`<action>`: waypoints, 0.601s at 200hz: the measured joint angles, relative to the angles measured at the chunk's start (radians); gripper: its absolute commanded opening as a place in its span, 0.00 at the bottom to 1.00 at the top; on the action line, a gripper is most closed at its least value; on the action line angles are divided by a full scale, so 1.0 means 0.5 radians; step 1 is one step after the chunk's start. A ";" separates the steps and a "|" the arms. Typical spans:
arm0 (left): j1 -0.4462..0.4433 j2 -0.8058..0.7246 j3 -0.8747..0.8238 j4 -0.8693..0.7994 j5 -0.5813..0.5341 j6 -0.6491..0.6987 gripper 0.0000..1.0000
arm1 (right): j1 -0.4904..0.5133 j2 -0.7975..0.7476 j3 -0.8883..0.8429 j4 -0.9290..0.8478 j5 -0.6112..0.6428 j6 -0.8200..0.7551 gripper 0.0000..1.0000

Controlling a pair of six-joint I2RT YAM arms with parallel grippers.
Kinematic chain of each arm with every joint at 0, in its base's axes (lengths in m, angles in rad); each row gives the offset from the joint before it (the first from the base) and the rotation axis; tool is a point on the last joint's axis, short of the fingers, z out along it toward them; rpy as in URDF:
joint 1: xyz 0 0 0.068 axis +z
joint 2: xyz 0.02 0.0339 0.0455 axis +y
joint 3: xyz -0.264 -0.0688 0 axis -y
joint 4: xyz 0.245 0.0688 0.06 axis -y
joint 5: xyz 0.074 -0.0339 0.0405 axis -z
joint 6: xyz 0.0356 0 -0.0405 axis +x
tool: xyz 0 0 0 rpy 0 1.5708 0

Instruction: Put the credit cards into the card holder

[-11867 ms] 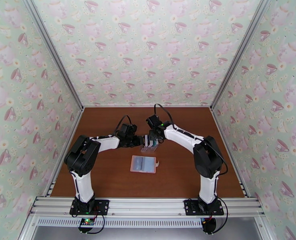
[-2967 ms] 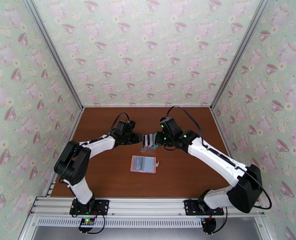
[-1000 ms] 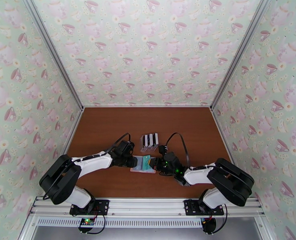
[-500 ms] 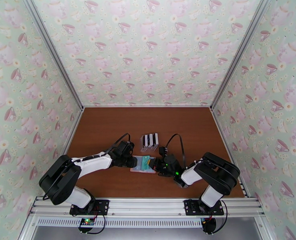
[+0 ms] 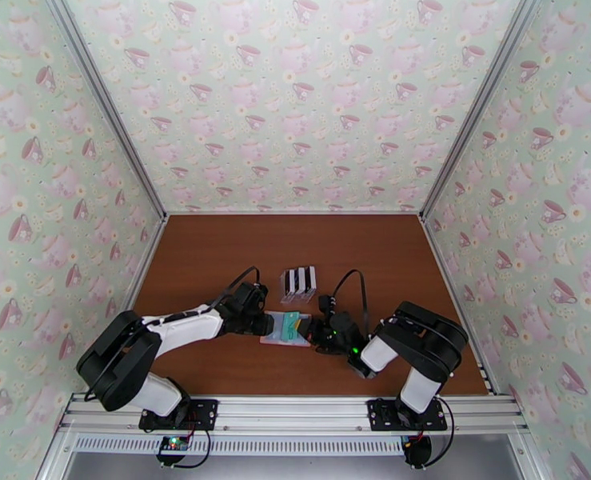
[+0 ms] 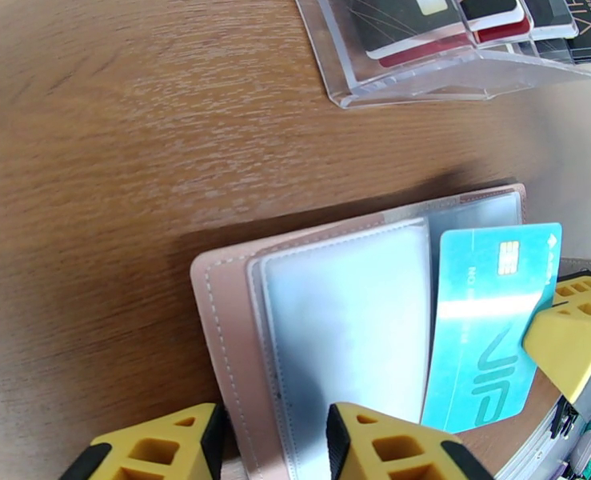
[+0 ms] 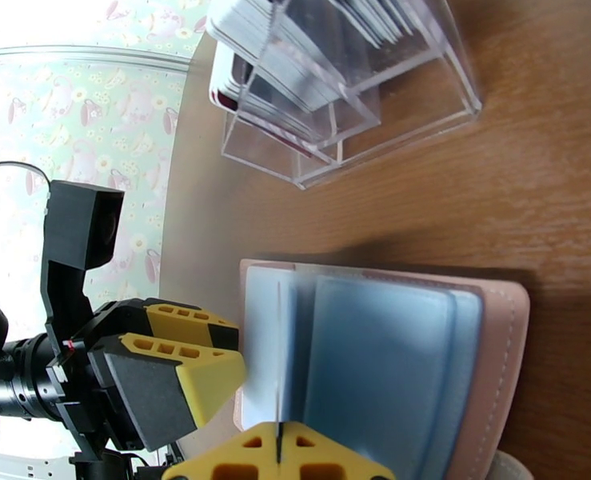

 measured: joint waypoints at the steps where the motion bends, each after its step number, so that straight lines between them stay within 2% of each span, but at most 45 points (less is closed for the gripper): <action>1: 0.001 0.000 0.000 0.000 0.000 0.000 0.42 | 0.000 0.000 0.000 0.000 -0.001 0.000 0.00; 120: 0.001 0.000 0.000 -0.001 0.000 -0.008 0.40 | -0.002 0.087 0.012 0.025 -0.059 0.001 0.00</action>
